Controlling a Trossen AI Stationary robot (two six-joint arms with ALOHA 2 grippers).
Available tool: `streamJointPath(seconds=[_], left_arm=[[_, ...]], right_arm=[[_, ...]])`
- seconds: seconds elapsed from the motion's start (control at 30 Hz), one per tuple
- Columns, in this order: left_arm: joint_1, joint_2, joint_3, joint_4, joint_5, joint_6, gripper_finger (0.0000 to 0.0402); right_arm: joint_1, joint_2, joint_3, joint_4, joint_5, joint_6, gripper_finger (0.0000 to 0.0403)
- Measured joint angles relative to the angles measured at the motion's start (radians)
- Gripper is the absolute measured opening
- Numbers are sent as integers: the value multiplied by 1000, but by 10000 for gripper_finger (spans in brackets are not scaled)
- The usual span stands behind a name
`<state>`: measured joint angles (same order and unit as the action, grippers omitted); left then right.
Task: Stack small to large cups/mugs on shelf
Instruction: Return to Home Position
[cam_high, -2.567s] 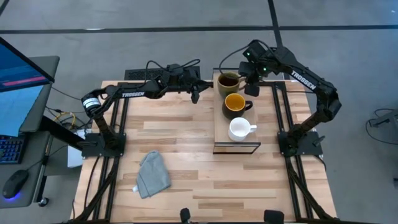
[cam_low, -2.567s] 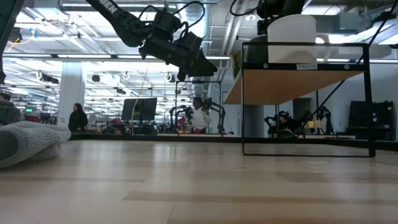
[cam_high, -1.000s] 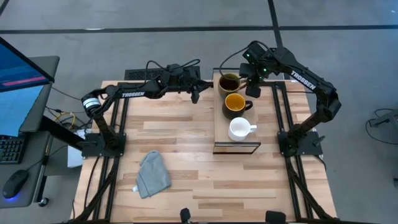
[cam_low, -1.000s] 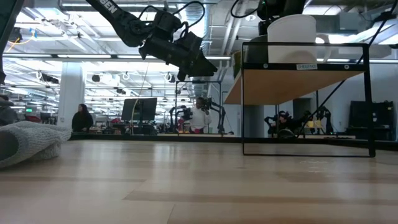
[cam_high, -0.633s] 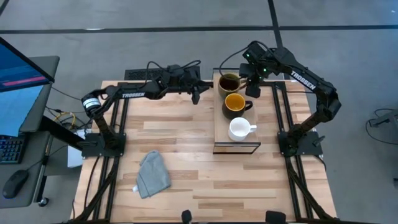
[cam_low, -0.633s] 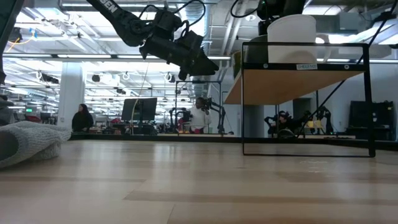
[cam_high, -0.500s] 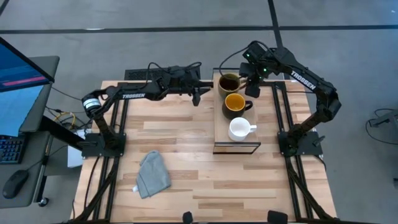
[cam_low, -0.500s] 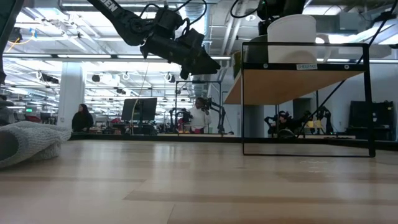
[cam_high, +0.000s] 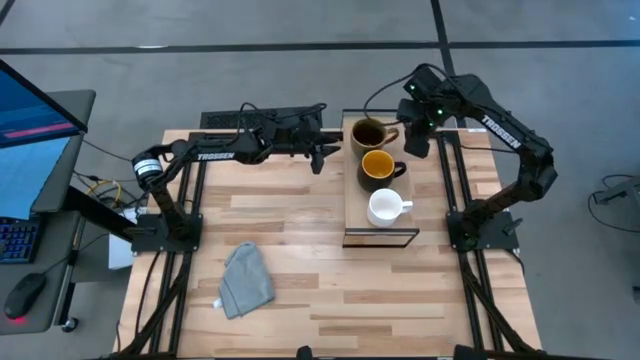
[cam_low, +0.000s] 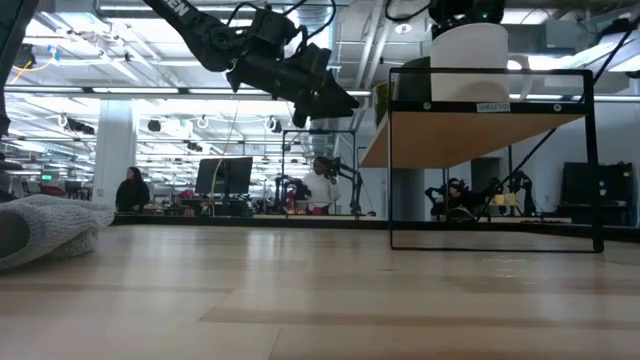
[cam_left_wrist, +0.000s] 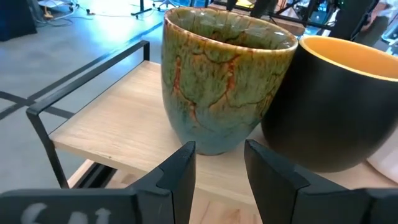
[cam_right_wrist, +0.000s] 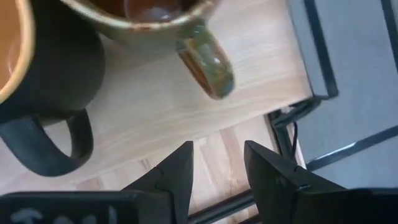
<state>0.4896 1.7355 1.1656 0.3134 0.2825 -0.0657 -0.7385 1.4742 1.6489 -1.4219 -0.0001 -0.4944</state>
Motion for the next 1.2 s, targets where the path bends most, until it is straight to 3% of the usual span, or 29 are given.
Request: streamJointPath(seconds=[0.2, 0.4, 0.5, 0.7, 0.9, 1.2], left_arm=[[0, 0, 0, 0, 0, -6, 128], [3, -5, 0, -3, 0, -48, 128], [-1, -21, 0, 34, 23, -82, 128], [-12, -76, 0, 160, 127, -75, 128], [12, -175, -10, 8, 138, -31, 128], [95, -349, -229, 163, 121, -30, 128]], right_arm=[[-37, -83, 1, 38, -18, 74, 165], [-119, -217, -7, 209, -228, 75, 166], [-159, -314, -74, 311, -269, 52, 164], [-199, -520, -330, 611, -307, 77, 166], [-245, -722, -616, 848, -414, 129, 165], [-374, -982, -1023, 1234, -471, 299, 164]])
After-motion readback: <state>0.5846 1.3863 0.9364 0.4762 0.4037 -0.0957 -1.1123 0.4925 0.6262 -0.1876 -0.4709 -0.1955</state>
